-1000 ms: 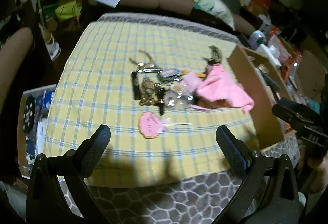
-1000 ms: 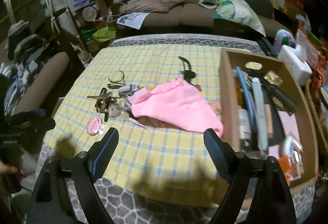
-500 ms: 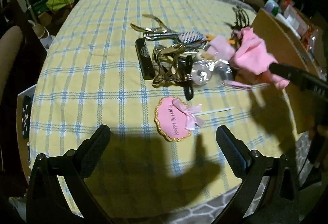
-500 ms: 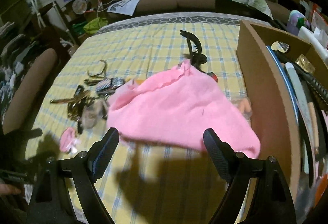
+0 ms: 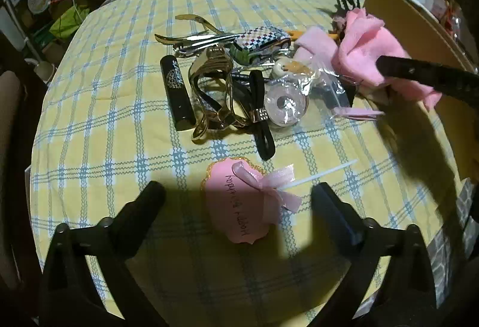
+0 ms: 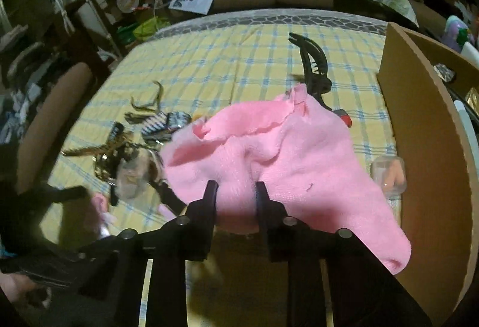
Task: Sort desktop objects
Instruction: 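Grasp the pink cloth with the right tool while the left tool grasps the pink Happy Birthday card, then lift and carry the pink cloth and card into the tray with both tools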
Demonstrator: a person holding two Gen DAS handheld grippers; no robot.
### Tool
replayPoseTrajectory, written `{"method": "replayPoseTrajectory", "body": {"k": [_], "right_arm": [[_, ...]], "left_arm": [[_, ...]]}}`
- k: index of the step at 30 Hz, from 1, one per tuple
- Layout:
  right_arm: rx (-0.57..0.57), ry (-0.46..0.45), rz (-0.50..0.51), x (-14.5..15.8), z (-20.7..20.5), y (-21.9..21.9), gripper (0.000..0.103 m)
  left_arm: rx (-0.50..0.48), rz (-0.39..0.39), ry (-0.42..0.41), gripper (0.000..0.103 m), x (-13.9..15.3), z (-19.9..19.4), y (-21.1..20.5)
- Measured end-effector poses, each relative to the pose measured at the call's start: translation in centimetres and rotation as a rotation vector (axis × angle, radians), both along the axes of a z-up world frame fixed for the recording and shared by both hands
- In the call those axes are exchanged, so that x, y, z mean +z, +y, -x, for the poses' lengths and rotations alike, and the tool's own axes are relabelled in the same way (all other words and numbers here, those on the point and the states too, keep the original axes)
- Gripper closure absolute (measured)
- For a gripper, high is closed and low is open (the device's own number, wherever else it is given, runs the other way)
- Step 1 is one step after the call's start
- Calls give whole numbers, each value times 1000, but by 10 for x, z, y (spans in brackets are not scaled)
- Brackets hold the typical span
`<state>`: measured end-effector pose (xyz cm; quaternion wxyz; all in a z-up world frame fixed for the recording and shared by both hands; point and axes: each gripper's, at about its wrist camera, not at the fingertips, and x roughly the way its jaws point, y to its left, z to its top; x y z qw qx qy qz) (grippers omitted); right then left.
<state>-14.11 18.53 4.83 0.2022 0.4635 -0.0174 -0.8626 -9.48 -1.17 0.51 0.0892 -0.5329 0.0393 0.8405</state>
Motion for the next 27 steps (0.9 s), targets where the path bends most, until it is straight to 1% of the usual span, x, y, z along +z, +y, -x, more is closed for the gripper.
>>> {"method": "replayPoseTrajectory", "body": {"k": [1, 2, 3, 4, 6, 7, 8, 12, 18, 19, 23, 27], "right_arm": [[-3, -2, 33, 4, -1, 3, 84], [-5, -1, 61, 8, -1, 6, 85], [-7, 2, 87, 12, -2, 8, 85], [-10, 7, 111, 18, -4, 11, 86], [-11, 23, 169, 32, -7, 18, 86], [-15, 38, 200, 41, -10, 22, 86], [-17, 50, 220, 50, -12, 25, 86], [-17, 113, 286, 86, -26, 38, 86], [-11, 219, 366, 142, -50, 60, 86], [-16, 237, 384, 152, -55, 65, 86], [-32, 303, 448, 186, -69, 88, 86], [-60, 336, 477, 212, -77, 113, 86]], "left_arm": [[-3, -4, 4, 19, 1, -1, 1], [-9, -9, 8, 24, 3, -2, 1], [-12, -15, 12, 34, 5, -3, 1], [-16, -30, 12, 41, 7, -5, 1], [-19, -59, 6, 45, 10, -6, -1], [-20, -86, 1, 52, 12, -7, -2], [-19, -115, -3, 55, 15, -8, -4], [-16, -149, 14, 55, 27, -15, -7], [-14, -241, 53, 55, 47, -21, -15], [-17, -268, 71, 55, 54, -25, -15], [-27, -319, 121, 55, 79, -34, -8], [-93, -350, 160, 55, 113, -40, 18]]}}
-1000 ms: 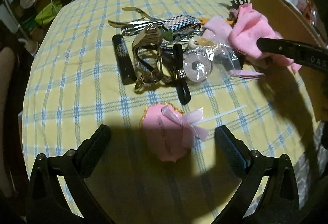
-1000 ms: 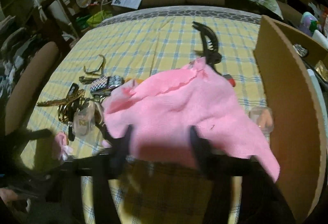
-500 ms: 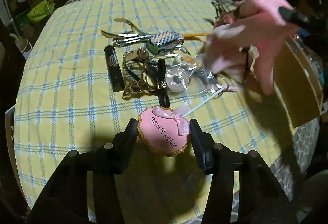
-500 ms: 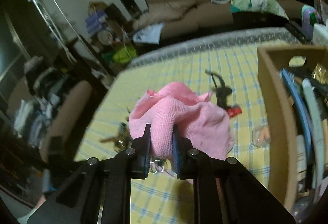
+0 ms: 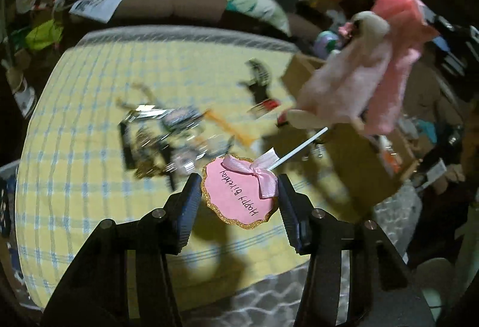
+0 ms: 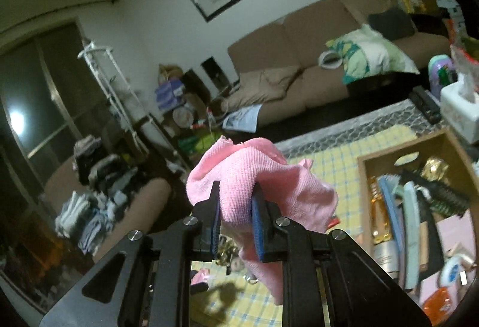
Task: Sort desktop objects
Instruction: 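Lift and carry the pink cloth and card into the tray with both tools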
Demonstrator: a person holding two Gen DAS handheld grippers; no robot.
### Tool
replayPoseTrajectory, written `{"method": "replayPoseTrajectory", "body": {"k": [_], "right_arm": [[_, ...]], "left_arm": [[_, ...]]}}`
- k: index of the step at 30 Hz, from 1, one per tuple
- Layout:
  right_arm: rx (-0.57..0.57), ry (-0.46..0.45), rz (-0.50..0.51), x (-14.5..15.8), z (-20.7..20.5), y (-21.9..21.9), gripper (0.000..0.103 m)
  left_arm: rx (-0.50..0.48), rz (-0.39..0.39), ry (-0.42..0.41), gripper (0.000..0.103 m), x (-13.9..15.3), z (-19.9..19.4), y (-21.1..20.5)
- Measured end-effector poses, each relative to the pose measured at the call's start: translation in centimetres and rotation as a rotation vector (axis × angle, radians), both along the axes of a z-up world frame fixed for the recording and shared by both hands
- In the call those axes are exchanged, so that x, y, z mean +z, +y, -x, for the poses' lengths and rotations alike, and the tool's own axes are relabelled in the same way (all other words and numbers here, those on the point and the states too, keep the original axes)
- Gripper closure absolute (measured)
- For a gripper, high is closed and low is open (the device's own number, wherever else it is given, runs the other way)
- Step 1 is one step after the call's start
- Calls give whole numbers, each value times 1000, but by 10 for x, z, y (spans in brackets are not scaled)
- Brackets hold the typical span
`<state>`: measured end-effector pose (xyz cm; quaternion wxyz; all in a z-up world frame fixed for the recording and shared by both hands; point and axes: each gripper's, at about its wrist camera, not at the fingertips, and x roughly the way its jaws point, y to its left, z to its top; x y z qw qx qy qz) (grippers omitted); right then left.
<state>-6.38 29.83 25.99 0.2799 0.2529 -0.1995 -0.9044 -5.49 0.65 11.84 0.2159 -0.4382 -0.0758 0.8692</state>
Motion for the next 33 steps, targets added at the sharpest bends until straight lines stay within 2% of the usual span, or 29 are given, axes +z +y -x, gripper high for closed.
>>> {"method": "replayPoseTrajectory", "body": {"k": [3, 10, 14, 17, 22, 26, 33], "right_arm": [[-18, -3, 0, 21, -4, 23, 86], [-101, 72, -65, 90, -34, 85, 86], [-153, 65, -113, 108, -43, 123, 86], [-176, 34, -125, 102, -41, 147, 86], [-204, -23, -107, 76, -30, 175, 86], [-201, -62, -95, 49, -12, 190, 86], [-177, -98, -137, 15, 33, 177, 86]], "left_arm": [[-48, -11, 35, 55, 26, -3, 28], [-205, -28, 122, 55, 89, 1, 123], [-283, -28, 120, 55, 102, 7, 184], [-317, -25, 94, 55, 95, 16, 228], [-323, 14, 56, 55, 66, 33, 270], [-314, 55, 29, 55, 37, 44, 291], [-303, 118, -1, 55, -2, 64, 308]]}}
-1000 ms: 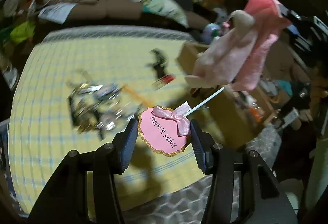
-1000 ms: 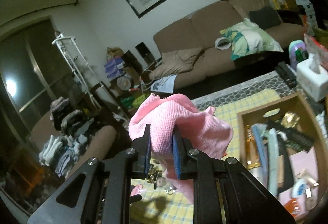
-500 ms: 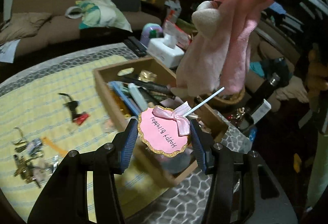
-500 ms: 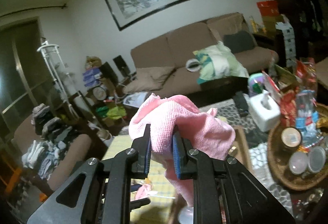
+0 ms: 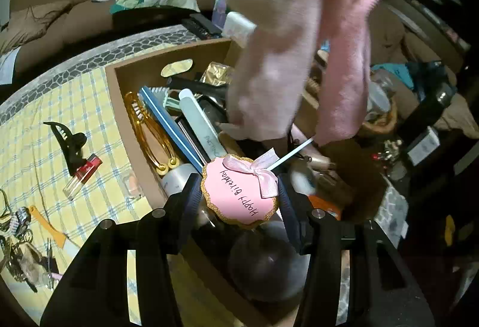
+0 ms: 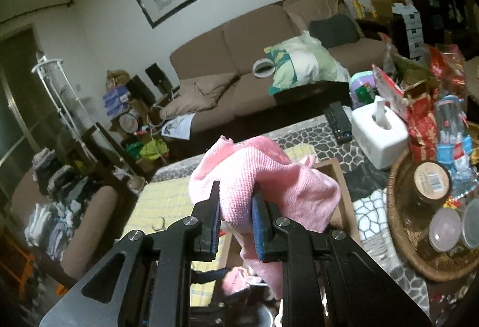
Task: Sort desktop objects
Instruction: 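Lift and carry the pink cloth and card into the tray with both tools, then open both tools to release the cloth and card in the tray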
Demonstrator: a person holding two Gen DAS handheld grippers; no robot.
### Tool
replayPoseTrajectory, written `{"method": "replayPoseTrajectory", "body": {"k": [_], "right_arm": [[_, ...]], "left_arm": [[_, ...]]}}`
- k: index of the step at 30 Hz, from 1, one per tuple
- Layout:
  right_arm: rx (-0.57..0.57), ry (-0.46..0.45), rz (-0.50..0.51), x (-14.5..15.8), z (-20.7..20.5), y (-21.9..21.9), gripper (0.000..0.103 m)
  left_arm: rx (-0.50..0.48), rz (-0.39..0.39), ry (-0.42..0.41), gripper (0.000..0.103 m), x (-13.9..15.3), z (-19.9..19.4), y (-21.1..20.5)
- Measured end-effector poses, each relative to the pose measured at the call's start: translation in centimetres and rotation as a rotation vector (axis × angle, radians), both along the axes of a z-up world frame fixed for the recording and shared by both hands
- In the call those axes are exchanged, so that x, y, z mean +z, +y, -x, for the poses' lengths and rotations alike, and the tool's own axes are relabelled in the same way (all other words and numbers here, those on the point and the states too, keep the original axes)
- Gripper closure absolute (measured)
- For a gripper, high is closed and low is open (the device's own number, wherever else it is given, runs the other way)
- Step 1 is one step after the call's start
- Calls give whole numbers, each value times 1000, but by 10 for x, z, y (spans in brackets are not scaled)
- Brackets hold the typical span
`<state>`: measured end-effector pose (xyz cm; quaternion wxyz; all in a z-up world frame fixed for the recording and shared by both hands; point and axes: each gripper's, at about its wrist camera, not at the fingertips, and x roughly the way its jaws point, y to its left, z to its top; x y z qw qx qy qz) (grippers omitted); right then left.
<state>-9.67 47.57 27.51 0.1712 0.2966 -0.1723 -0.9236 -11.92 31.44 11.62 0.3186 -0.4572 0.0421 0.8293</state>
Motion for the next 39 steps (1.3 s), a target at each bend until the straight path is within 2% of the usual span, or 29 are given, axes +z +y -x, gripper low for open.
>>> {"method": "replayPoseTrajectory", "body": {"k": [5, 7, 8, 9, 10, 17, 20, 24, 27, 28, 30, 33, 35, 37, 39], "right_arm": [[33, -28, -42, -23, 40, -24, 86], [44, -50, -54, -35, 54, -33, 86], [54, -69, -42, -45, 64, -37, 86], [60, -86, -30, -52, 70, -40, 86], [64, -103, -23, -61, 76, -42, 86], [50, -315, -112, -153, 112, -52, 86], [53, -350, -164, -172, 118, -53, 85], [58, -369, -173, -176, 130, -57, 82], [64, -447, -239, -184, 143, -67, 68], [59, -462, -260, -185, 145, -69, 68], [52, -423, -253, -171, 141, -69, 65], [43, -325, -166, -136, 123, -58, 31], [30, -275, -142, -112, 107, -50, 28], [30, -253, -140, -96, 96, -46, 25], [19, -237, -142, -82, 83, -41, 24]], "left_arm": [[13, 26, -7, 55, -17, 14, 5], [24, 15, -13, 54, -21, 16, 4], [30, 12, -16, 51, -22, 16, 2], [34, 9, -17, 41, -22, 15, 1], [31, -4, -16, 35, -22, 13, -1], [19, -36, -8, 21, -11, 0, -11], [27, -60, -18, 19, -8, -4, -20], [50, -96, -37, 18, -6, -7, -34], [68, -119, -49, 16, -3, -9, -43], [69, -118, -48, 15, -2, -12, -46], [70, -108, -41, 15, -1, -15, -49], [81, -112, -31, 11, 3, -19, -59], [98, -121, -25, 8, 7, -23, -68], [117, -124, -23, 0, 10, -27, -77], [129, -127, -15, 0, 15, -32, -85]]}}
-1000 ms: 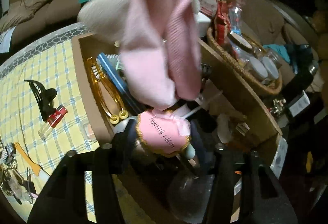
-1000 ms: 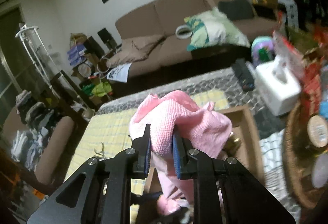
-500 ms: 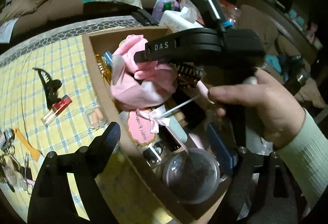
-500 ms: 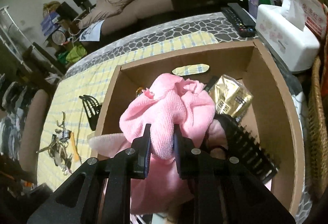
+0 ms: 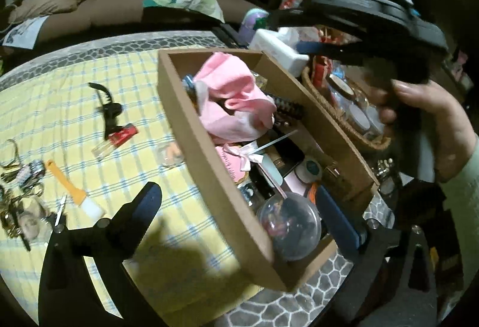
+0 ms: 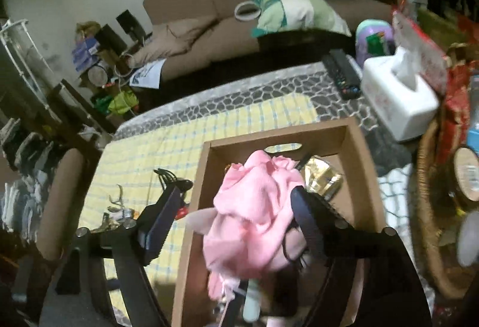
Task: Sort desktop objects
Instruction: 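Open both tools to release the cloth and card in the tray, then move both tools back over the table toward the gold hair clip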
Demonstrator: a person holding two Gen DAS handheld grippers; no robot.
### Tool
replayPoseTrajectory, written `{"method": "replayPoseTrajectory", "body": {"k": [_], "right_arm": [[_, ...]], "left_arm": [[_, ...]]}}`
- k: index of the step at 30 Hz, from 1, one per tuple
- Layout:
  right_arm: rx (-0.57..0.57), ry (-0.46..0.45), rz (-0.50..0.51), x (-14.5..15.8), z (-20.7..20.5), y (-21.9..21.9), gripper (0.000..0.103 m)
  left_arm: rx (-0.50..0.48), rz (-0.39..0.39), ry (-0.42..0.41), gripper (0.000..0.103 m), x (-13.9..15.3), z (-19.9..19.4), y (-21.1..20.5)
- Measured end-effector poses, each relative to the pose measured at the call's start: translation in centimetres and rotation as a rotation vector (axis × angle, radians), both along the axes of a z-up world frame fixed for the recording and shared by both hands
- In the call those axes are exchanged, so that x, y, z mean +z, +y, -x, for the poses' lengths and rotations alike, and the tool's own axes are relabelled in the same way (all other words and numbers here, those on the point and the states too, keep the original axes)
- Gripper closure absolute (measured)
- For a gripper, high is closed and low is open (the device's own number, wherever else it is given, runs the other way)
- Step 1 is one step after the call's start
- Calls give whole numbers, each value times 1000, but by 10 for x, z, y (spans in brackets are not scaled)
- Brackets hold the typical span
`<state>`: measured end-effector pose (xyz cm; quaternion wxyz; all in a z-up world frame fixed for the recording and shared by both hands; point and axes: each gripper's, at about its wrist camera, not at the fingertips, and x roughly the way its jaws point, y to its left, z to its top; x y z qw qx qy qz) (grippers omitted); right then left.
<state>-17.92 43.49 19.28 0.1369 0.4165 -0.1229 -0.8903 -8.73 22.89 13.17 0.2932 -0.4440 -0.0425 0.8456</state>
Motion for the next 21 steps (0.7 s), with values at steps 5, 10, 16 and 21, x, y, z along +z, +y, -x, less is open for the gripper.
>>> {"method": "replayPoseTrajectory", "body": {"k": [5, 10, 16, 21], "right_arm": [[-19, 53, -4, 24, -42, 6, 15], [-27, 52, -21, 23, -80, -1, 9], [-10, 12, -67, 13, -129, -28, 0], [42, 39, -98, 20, -161, -66, 0]], "left_arm": [[46, 11, 32, 0, 20, -17, -23], [81, 25, 66, 0, 43, -33, -45], [157, 12, 128, 0, 77, -57, -93], [232, 32, 137, 0, 85, -74, -149]]}}
